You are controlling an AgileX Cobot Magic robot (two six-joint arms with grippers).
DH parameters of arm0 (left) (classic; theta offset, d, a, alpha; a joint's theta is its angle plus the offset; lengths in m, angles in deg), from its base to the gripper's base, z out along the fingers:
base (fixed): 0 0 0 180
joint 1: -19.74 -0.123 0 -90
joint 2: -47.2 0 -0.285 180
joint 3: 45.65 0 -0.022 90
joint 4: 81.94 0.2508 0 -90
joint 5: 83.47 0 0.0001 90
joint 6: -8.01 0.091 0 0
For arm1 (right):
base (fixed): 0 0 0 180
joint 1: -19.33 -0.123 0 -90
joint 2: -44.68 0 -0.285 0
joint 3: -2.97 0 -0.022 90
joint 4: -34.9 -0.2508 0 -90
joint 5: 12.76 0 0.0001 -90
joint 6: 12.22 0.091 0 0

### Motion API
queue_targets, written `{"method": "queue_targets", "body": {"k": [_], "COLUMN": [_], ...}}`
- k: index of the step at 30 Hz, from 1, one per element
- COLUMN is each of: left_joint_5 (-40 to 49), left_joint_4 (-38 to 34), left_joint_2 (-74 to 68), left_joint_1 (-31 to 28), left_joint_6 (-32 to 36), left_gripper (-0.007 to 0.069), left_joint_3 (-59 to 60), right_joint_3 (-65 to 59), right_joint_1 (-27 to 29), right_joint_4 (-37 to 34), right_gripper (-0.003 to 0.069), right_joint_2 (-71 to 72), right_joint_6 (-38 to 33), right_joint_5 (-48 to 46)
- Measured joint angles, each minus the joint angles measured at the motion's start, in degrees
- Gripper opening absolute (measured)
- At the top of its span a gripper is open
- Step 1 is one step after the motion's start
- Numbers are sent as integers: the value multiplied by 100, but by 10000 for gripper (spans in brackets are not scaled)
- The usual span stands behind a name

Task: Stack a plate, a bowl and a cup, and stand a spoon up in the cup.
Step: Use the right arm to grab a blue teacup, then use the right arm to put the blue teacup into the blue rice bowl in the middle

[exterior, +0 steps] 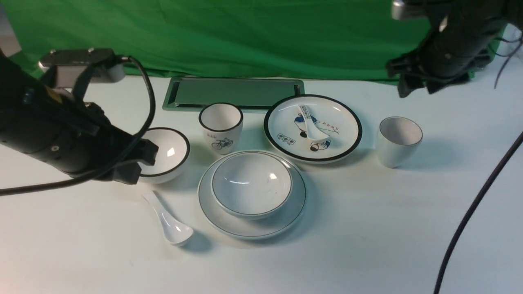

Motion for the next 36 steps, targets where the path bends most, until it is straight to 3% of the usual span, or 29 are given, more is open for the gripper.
{"method": "queue_targets", "body": {"k": [4, 15, 17, 19, 21, 23, 30, 36], "left_joint_5": [-23, -23, -23, -53, -75, -64, -129, -780], "left_joint_4": [0, 0, 0, 28, 54, 54, 78, -44], "left_joint_2": [0, 0, 0, 0, 0, 0, 0, -6], "left_joint_1": [0, 0, 0, 0, 0, 0, 0, 0], "left_joint_6": [0, 0, 0, 0, 0, 0, 0, -89], "left_gripper": [-1, -1, -1, -1, -1, -1, -1, -1], "left_joint_3": [0, 0, 0, 0, 0, 0, 0, 0], "right_joint_3": [-18, -30, -30, -30, -38, -36, 445, 772], "right_joint_1": [345, 260, 253, 253, 253, 253, 66, -1267], "right_joint_4": [-382, -642, -655, -660, -660, -649, -1194, -1697], "right_gripper": [472, 470, 444, 342, 186, 100, 90, 90], "right_joint_2": [-380, -677, -802, -966, -1025, -959, -299, -215], "right_joint_6": [24, -389, -403, -409, -416, -388, -547, -822], "right_joint_5": [-16, -125, -191, -243, -249, -297, -739, -947]}}
